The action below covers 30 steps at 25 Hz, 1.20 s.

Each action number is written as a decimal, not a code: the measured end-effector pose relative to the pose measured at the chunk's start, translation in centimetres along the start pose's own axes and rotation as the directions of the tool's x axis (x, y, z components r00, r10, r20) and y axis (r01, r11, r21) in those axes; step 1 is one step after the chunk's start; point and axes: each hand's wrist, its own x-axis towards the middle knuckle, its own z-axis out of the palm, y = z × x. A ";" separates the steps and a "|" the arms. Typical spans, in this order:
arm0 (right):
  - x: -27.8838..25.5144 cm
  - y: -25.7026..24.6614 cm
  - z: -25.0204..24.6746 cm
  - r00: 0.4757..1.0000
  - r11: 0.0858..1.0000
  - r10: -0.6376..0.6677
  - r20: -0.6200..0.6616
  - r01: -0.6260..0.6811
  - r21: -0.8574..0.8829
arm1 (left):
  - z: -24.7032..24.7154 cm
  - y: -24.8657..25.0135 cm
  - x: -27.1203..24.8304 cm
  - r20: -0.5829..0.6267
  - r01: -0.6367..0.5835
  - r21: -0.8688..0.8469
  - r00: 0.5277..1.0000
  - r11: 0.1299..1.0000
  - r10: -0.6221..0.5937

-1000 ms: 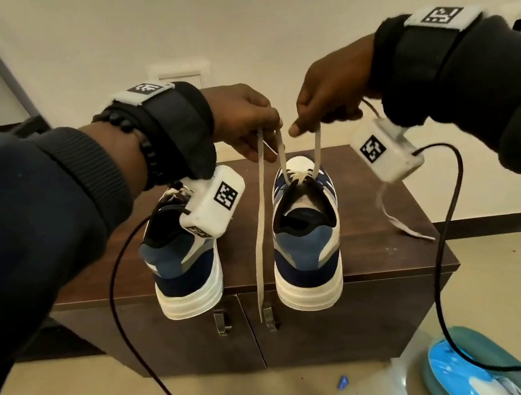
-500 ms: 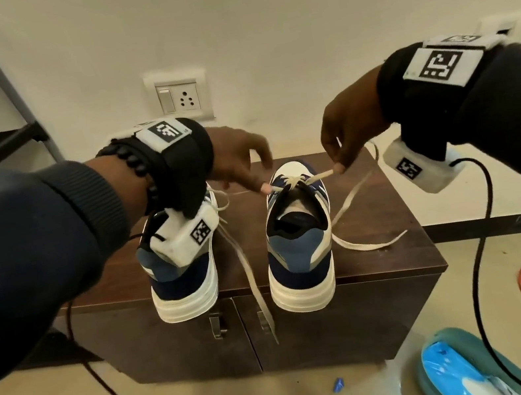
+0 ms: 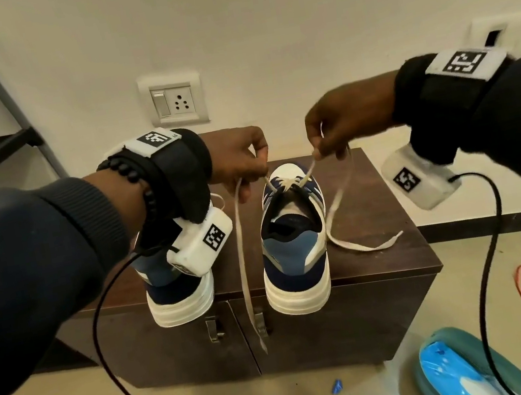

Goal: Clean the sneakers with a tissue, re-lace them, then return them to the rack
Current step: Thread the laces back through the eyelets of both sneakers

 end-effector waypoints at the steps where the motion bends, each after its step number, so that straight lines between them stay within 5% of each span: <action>1: -0.1 -0.1 -1.1 0.993 1.000 -0.019 -0.114 0.017 -0.020 | -0.2 0.4 -0.1 0.015 -0.029 -0.001 0.999 1.000 0.029; 3: -0.1 -0.7 -3.2 0.934 0.998 -0.063 -0.351 0.051 -0.042 | -0.4 1.4 -0.3 0.066 -0.112 0.049 0.992 0.993 0.108; 6: 0.4 -1.9 -5.4 0.776 0.989 -0.120 -0.620 0.149 -0.005 | -0.6 2.7 -0.3 0.101 -0.176 0.298 0.983 0.938 0.152; 10: 0.8 -3.4 -5.3 0.700 0.976 -0.213 -0.682 0.178 -0.122 | -0.9 3.2 0.2 -0.059 -0.045 0.749 0.989 0.661 0.134; 12: 0.3 -3.7 -4.2 0.770 0.973 -0.223 -0.598 0.212 -0.089 | -1.3 3.0 0.3 -0.144 0.022 0.700 0.983 0.714 0.112; 14: -0.1 -3.9 -2.5 0.901 0.979 -0.206 -0.381 0.193 -0.072 | -1.6 2.6 0.3 -0.174 0.048 0.590 0.982 0.806 0.069; 16: 0.1 -3.9 -0.2 0.970 0.983 -0.172 -0.175 0.158 -0.090 | -1.7 2.3 0.3 -0.182 0.065 0.479 0.983 0.876 0.027; 19: 1.2 -3.6 2.7 0.985 0.985 -0.142 -0.100 0.132 -0.108 | -1.1 2.4 0.7 -0.168 0.060 0.255 0.986 0.965 -0.016; 22: 1.8 -3.2 3.6 0.983 0.963 -0.116 -0.144 0.146 0.225 | -1.0 2.5 1.0 -0.141 0.075 0.105 0.988 0.992 -0.060; 26: 1.2 -2.2 2.2 0.986 0.782 -0.078 -0.145 0.151 0.605 | -1.0 1.8 0.9 -0.062 0.115 -0.039 0.991 0.993 -0.117; 30: 0.4 -2.1 -1.2 0.942 0.586 0.016 -0.335 0.262 0.767 | -0.3 1.0 0.7 0.009 0.022 -0.071 1.000 0.997 -0.022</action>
